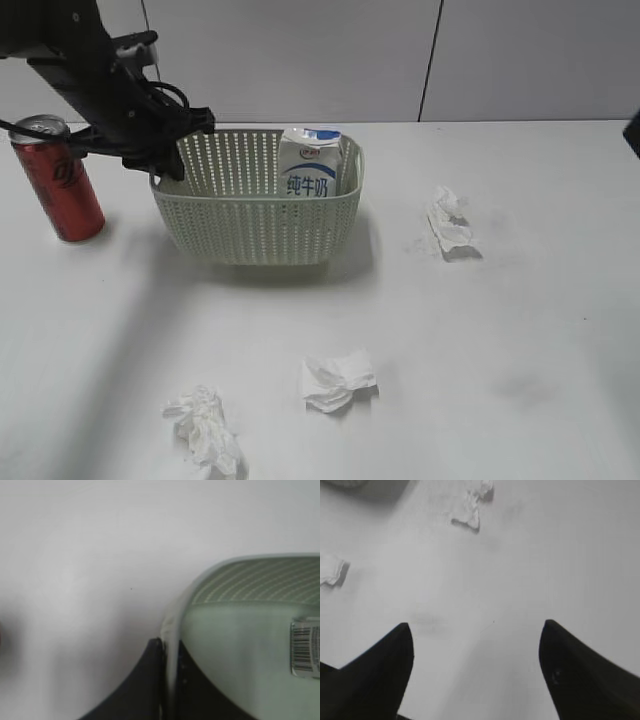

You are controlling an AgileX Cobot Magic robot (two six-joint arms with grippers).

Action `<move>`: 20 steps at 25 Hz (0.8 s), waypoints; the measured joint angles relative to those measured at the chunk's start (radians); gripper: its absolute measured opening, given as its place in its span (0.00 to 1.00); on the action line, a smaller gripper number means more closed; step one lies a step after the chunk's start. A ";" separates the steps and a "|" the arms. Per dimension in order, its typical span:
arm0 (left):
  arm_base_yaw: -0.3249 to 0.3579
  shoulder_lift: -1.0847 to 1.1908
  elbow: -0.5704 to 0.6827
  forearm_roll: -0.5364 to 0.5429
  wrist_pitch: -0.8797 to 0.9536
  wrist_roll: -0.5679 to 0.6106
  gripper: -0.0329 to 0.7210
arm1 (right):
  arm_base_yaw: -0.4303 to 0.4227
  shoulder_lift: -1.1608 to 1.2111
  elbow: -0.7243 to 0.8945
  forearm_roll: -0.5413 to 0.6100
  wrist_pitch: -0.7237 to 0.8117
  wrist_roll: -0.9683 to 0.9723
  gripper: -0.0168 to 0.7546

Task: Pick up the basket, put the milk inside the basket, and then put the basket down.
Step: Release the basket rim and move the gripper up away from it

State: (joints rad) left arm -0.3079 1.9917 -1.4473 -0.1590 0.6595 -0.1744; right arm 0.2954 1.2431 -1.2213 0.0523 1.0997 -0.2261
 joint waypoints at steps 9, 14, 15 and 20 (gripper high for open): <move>0.000 0.043 -0.003 -0.013 -0.014 -0.007 0.20 | 0.000 -0.217 0.209 0.001 -0.015 0.047 0.79; 0.000 0.043 -0.007 -0.021 0.019 -0.010 0.62 | 0.000 -0.228 0.213 0.014 -0.029 0.050 0.79; 0.000 0.041 -0.007 -0.021 0.031 -0.010 0.68 | 0.000 -0.228 0.213 0.017 -0.031 0.053 0.79; 0.000 -0.030 -0.007 -0.020 0.114 -0.009 0.79 | 0.000 -0.229 0.213 0.022 -0.039 0.054 0.79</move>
State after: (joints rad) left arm -0.3079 1.9616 -1.4540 -0.1789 0.7731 -0.1831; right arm 0.2954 1.0142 -1.0087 0.0740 1.0604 -0.1725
